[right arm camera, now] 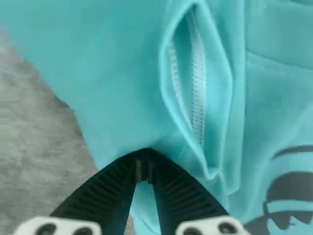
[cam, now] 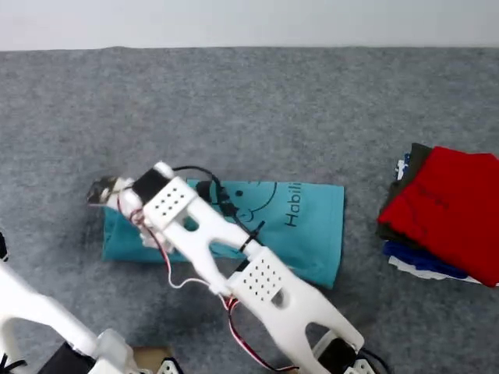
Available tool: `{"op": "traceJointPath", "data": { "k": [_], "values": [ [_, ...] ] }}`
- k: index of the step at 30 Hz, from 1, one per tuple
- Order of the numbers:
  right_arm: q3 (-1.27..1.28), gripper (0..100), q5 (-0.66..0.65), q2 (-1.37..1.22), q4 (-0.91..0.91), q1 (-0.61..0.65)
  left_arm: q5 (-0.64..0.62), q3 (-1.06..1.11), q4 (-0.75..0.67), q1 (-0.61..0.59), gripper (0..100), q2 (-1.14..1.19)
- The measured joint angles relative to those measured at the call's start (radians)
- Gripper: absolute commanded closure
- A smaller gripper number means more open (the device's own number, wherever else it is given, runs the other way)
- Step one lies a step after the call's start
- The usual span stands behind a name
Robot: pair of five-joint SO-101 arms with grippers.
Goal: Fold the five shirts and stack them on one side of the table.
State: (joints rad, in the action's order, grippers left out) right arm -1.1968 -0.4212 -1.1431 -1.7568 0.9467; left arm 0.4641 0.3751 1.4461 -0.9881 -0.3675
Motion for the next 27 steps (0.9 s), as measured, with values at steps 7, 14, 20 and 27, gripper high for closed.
{"op": "traceJointPath", "data": {
  "k": [7,14,20,27],
  "values": [
    [0.0,98.8,0.0,0.003,0.0,-0.006,0.011,0.0,-0.002,0.0,99,0.0],
    [0.0,98.8,0.0,0.083,0.0,-0.094,0.011,0.0,-0.011,0.0,99,0.0],
    [0.157,98.8,0.0,0.221,0.0,-0.17,0.012,0.0,-0.011,0.026,99,0.0],
    [0.519,98.7,0.008,0.419,0.0,-0.187,0.012,0.0,-0.012,0.054,99,0.0]
  ]
}}
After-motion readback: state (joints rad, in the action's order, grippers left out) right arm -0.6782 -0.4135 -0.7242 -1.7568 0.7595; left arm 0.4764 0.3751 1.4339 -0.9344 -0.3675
